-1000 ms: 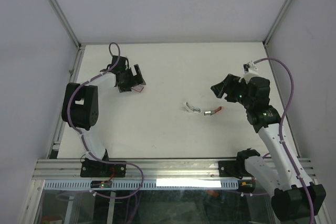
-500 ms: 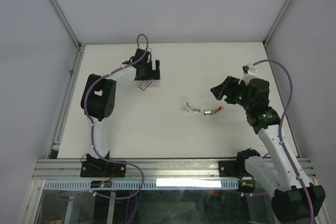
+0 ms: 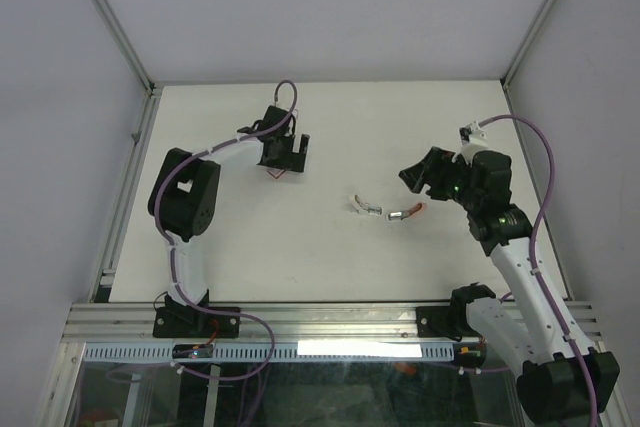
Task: Load the staples into the stapler
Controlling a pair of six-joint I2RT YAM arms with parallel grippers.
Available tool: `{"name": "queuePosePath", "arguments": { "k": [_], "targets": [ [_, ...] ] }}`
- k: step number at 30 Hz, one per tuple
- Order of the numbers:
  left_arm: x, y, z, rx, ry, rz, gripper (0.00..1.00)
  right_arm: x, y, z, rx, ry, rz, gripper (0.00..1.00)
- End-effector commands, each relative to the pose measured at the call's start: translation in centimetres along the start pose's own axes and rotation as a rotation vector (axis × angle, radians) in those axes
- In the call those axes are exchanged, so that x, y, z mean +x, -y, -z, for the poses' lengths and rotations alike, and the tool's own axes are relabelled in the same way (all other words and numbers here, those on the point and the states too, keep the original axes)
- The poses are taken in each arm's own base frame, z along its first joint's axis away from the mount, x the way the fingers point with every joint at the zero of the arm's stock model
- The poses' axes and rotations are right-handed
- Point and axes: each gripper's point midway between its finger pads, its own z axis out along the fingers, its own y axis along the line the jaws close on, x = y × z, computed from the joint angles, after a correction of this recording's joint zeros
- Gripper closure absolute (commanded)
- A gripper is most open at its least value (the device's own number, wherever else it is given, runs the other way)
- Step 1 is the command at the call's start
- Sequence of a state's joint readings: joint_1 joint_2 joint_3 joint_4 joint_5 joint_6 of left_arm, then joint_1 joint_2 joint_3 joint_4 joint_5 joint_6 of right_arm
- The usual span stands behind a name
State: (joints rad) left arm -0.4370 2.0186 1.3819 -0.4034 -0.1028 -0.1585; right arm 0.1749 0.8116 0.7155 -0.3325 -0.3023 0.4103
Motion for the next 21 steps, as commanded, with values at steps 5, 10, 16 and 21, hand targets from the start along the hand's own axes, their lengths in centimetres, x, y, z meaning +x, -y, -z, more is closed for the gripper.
{"name": "queuePosePath", "arguments": {
  "k": [5, 10, 16, 21],
  "targets": [
    [5.0, -0.3, 1.2, -0.011, -0.143, -0.092, 0.18, -0.8, -1.3, -0.3, -0.068, 0.039, 0.014, 0.25],
    [5.1, -0.2, 0.8, -0.045, -0.144, -0.125, 0.38, -0.8, -1.5, -0.2, -0.081, 0.032, 0.017, 0.25],
    [6.4, 3.0, 1.1, 0.003, -0.151, -0.238, 0.55, -0.6, -2.3, -0.7, -0.128, -0.006, 0.026, 0.25],
    [7.8, 7.3, 2.2, 0.102, -0.140, -0.358, 0.60, -0.3, -3.1, -2.4, -0.175, -0.107, -0.004, 0.23]
  ]
}}
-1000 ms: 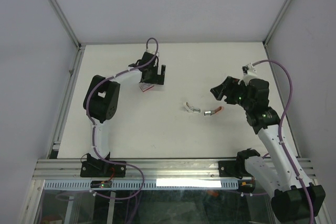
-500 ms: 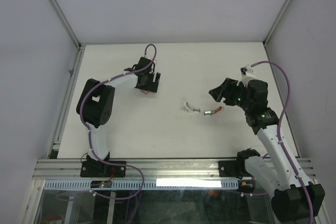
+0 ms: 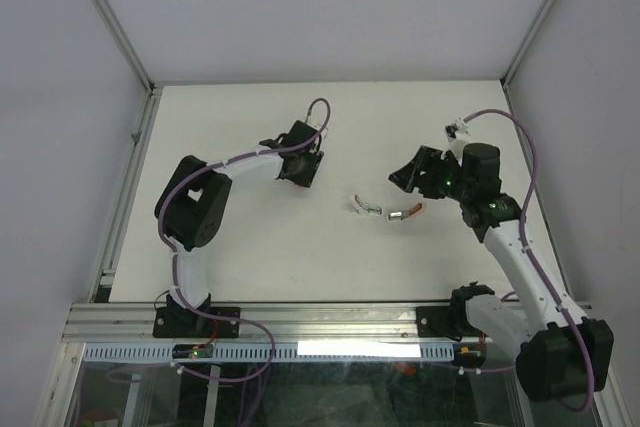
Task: Load the staples into the stapler
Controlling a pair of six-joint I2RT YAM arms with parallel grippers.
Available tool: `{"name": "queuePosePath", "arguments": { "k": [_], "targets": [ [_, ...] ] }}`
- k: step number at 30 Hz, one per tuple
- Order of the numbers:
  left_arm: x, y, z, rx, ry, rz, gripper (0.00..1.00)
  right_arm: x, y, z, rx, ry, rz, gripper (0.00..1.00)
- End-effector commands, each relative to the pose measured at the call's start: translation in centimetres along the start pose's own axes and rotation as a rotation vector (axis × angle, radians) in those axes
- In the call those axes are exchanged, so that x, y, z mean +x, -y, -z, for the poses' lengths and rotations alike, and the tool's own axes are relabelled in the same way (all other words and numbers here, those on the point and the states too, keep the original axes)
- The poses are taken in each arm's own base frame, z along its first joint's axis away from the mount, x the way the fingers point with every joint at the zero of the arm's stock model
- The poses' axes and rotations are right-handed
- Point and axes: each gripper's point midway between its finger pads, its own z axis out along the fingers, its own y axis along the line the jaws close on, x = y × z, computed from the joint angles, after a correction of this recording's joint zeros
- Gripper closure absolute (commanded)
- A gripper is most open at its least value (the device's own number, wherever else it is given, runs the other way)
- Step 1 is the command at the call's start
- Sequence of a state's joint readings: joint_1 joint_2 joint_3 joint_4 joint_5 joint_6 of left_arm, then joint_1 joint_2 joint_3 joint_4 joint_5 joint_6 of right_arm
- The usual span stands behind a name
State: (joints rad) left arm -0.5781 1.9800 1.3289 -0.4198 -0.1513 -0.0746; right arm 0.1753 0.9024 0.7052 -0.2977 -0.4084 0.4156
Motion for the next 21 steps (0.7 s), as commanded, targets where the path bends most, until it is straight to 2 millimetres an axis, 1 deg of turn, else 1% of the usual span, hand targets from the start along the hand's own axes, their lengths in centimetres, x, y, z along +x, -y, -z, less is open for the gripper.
{"name": "queuePosePath", "arguments": {
  "k": [1, 3, 6, 8, 9, 12, 14, 16, 18, 21],
  "targets": [
    [4.4, 4.4, 0.8, 0.102, -0.099, -0.182, 0.61, -2.3, -2.6, -1.3, -0.111, -0.026, 0.020, 0.23],
    [4.6, 5.9, 1.3, 0.148, -0.085, -0.234, 0.61, -2.4, -2.3, -2.4, -0.108, -0.046, 0.004, 0.23],
    [5.1, 8.2, 2.1, 0.232, -0.070, -0.303, 0.60, -2.4, -1.2, -4.3, -0.074, -0.083, -0.025, 0.23],
    [5.4, 9.1, 2.5, 0.261, -0.066, -0.337, 0.59, -2.6, -0.4, -5.8, -0.049, -0.118, -0.046, 0.24],
    [5.6, 9.4, 2.5, 0.269, -0.067, -0.347, 0.56, -2.6, -0.1, -6.5, -0.043, -0.135, -0.054, 0.26],
    [6.0, 9.7, 2.4, 0.273, -0.075, -0.360, 0.50, -2.5, 0.9, -8.6, -0.029, -0.183, -0.078, 0.34],
    [6.1, 9.8, 2.3, 0.274, -0.078, -0.364, 0.49, -2.6, 1.0, -9.9, -0.047, -0.207, -0.081, 0.39],
    [6.1, 9.9, 2.2, 0.274, -0.081, -0.366, 0.49, -2.6, 1.3, -11.2, -0.049, -0.236, -0.095, 0.45],
    [6.3, 9.9, 2.0, 0.276, -0.086, -0.367, 0.51, -2.4, 1.6, -12.4, -0.053, -0.271, -0.112, 0.50],
    [6.2, 10.3, 2.1, 0.288, -0.086, -0.371, 0.55, -1.8, 0.9, -13.8, -0.129, -0.339, -0.146, 0.54]
  ]
}}
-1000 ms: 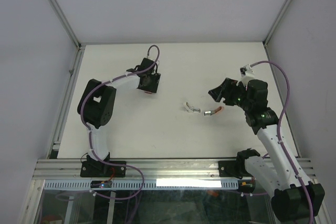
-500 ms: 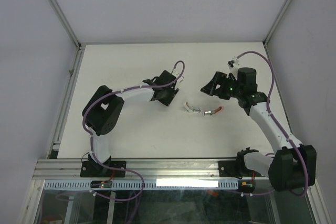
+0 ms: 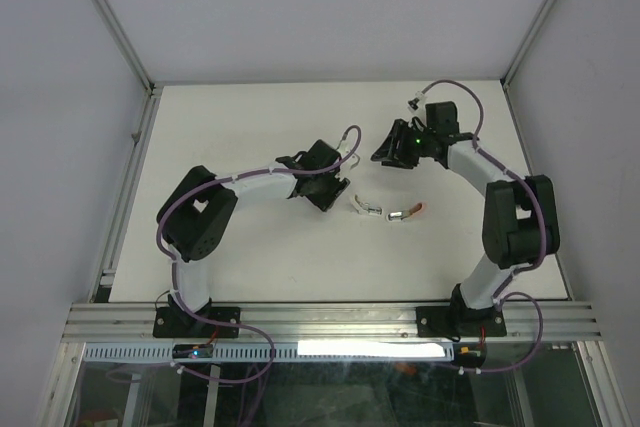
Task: Load the staples into the stapler
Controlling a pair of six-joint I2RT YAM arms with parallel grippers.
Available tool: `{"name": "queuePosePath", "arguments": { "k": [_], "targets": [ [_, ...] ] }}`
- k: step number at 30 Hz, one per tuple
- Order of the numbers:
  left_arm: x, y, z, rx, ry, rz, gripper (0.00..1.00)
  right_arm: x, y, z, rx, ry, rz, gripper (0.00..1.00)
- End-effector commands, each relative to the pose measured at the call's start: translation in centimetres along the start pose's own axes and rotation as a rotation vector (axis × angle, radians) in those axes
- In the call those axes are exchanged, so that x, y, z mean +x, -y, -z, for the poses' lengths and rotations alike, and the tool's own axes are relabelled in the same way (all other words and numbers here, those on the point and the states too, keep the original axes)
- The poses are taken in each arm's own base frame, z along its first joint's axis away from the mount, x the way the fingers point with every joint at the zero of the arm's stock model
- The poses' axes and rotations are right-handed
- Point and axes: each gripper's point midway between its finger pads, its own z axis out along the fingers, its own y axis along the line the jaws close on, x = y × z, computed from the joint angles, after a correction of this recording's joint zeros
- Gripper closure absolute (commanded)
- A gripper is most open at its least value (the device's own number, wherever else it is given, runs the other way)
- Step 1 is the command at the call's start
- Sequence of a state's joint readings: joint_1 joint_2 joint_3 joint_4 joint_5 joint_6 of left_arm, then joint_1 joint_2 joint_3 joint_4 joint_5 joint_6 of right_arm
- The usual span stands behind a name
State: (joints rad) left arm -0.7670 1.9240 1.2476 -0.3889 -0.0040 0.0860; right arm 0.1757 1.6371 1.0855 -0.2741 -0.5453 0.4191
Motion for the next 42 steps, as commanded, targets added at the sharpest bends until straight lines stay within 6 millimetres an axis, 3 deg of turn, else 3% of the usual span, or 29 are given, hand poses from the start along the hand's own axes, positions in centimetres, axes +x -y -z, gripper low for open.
{"name": "queuePosePath", "arguments": {
  "k": [1, 7, 12, 22, 42],
  "targets": [
    [2.7, 1.5, -0.6, 0.058, -0.086, -0.042, 0.56, -1.4, -3.1, -1.5, -0.162, -0.055, 0.025, 0.54],
    [2.6, 1.9, -0.5, 0.080, -0.078, -0.056, 0.58, 1.2, -4.3, -5.2, -0.260, -0.246, 0.032, 0.55],
    [2.5, 2.2, -0.5, 0.094, -0.071, -0.062, 0.59, 3.3, -4.7, -6.9, -0.307, -0.339, 0.053, 0.55],
    [2.5, 2.2, -0.6, 0.093, -0.071, -0.071, 0.58, 5.9, -4.0, -8.6, -0.313, -0.450, 0.069, 0.54],
    [2.4, 2.2, -0.5, 0.085, -0.068, -0.081, 0.58, 7.6, -4.3, -10.0, -0.343, -0.521, 0.089, 0.61]
  ]
}}
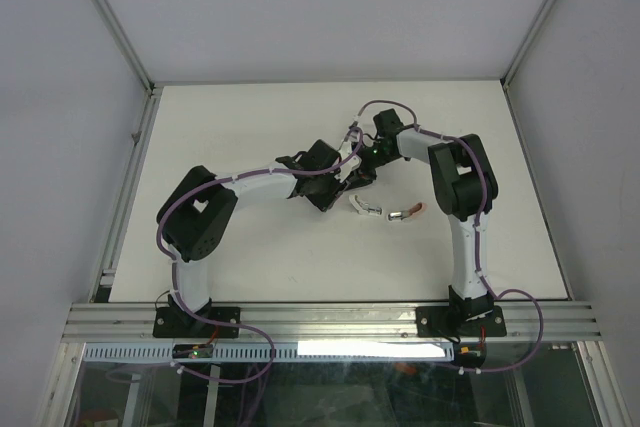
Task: Load the staples into the stapler
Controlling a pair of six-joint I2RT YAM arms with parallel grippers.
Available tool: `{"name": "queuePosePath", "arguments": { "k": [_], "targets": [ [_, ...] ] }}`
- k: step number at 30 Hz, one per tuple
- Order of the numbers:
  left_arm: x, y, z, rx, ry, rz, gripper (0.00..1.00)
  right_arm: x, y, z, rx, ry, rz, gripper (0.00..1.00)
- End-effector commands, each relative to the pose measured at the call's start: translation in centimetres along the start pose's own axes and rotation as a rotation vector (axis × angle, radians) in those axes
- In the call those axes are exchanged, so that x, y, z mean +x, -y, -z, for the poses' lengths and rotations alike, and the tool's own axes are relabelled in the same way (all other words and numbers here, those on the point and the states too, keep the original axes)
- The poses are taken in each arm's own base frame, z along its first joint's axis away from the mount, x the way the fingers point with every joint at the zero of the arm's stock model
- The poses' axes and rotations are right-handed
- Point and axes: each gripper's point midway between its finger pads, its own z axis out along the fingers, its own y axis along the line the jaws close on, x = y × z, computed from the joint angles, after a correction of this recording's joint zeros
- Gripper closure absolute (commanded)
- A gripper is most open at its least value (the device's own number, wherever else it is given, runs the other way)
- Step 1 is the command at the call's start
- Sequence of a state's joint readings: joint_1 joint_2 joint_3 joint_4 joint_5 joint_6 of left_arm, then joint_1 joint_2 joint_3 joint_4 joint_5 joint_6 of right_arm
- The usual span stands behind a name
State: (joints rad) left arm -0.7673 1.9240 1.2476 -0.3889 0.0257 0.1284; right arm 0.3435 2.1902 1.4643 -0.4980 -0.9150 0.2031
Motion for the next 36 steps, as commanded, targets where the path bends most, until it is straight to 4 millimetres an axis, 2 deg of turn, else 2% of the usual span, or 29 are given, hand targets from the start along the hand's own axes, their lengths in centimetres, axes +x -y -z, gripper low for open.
{"name": "queuePosePath", "arguments": {
  "k": [1, 8, 22, 30, 36],
  "targets": [
    [2.4, 2.0, -0.6, 0.057, -0.071, -0.038, 0.58, -0.6, -1.7, 0.1, -0.051, -0.001, 0.055, 0.62],
    [2.4, 1.9, -0.6, 0.053, -0.073, -0.040, 0.57, -0.3, -2.3, -0.2, -0.088, -0.017, 0.068, 0.68],
    [2.5, 1.8, -0.7, 0.044, -0.077, -0.043, 0.55, 1.8, -2.9, -1.2, -0.150, -0.095, 0.052, 0.69],
    [2.3, 2.1, -0.6, 0.058, -0.071, -0.042, 0.57, 2.1, -4.2, -1.7, -0.203, -0.120, 0.075, 0.67],
    [2.3, 1.9, -0.5, 0.047, -0.070, -0.048, 0.58, 1.4, -3.3, -1.1, -0.125, -0.081, 0.086, 0.67]
  ]
}}
